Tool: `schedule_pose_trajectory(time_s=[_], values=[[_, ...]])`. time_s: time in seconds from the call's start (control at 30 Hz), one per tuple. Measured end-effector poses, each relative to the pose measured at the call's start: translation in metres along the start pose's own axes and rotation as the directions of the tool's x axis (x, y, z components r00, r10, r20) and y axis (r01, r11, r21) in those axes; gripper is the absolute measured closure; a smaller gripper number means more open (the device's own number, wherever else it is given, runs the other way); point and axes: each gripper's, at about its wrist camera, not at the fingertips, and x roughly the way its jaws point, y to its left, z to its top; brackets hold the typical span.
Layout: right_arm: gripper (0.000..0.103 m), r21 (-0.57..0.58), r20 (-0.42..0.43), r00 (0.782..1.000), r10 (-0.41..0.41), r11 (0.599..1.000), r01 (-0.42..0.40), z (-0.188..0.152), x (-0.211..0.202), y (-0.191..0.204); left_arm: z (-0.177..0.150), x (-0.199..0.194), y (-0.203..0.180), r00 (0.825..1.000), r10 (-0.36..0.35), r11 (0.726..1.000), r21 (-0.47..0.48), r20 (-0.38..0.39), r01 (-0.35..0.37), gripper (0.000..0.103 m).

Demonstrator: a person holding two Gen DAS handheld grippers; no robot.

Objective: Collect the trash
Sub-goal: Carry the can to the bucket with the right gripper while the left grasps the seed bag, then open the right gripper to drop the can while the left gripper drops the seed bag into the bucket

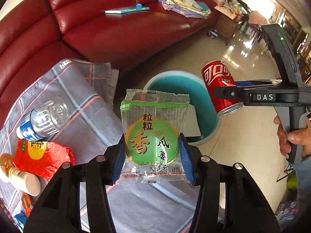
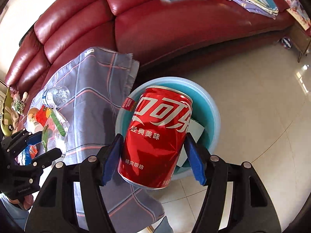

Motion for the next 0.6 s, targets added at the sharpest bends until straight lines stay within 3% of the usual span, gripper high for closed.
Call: schedule_pose_trajectory(time_s=[0.1,0.17,0.6], values=[[0.040,0.026,-0.028,1.000,-0.010,1.000,0.011,0.001,0.014,-0.011,0.007,0.016,-0.003,1.000,-0.015,1.000,0.007,-0.019,0.015,0.051],[0.029,0.048,-0.044,0.999,-0.017,0.999,0.019,0.001,0.022,-0.019,0.011,0.026,-0.005,0.999,-0.021,1.000,0.010,-0.031,0.022,0.051],[0.017,0.094,-0.061,0.997,-0.046,0.994,0.052,-0.004,0.032,-0.038,0.020,0.065,-0.014,0.995,-0.049,0.999,0.017,-0.084,0.050,0.051]])
